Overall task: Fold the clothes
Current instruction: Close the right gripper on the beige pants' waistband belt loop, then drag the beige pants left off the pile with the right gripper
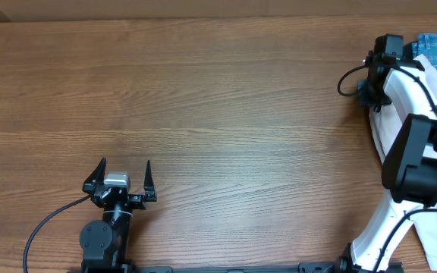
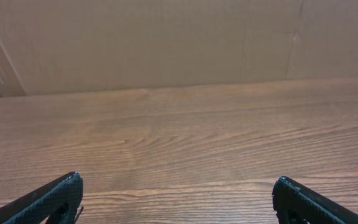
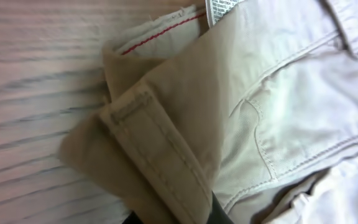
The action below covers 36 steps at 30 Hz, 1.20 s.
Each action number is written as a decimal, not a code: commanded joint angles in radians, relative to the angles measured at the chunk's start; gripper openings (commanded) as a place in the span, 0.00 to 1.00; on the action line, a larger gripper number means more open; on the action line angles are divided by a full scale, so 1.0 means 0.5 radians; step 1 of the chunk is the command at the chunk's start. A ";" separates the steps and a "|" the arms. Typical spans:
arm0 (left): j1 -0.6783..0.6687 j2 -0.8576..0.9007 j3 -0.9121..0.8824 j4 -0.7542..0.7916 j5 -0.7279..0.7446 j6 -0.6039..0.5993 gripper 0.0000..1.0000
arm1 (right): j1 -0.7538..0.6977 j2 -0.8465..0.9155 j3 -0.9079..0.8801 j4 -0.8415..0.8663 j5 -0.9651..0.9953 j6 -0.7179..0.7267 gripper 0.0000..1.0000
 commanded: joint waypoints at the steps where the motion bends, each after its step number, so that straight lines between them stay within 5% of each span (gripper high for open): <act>1: -0.013 -0.015 -0.007 -0.001 -0.005 0.024 1.00 | 0.085 -0.168 0.058 0.017 -0.124 0.092 0.04; 18: -0.013 -0.015 -0.007 -0.001 -0.005 0.024 1.00 | 0.596 -0.224 0.058 0.098 -1.053 0.258 0.04; 26: -0.013 -0.015 -0.007 -0.001 -0.005 0.024 1.00 | 0.909 -0.224 0.058 0.159 -0.700 0.323 0.04; 36: -0.013 -0.015 -0.007 -0.001 -0.005 0.024 1.00 | 0.761 -0.233 0.058 0.114 -0.555 0.323 0.04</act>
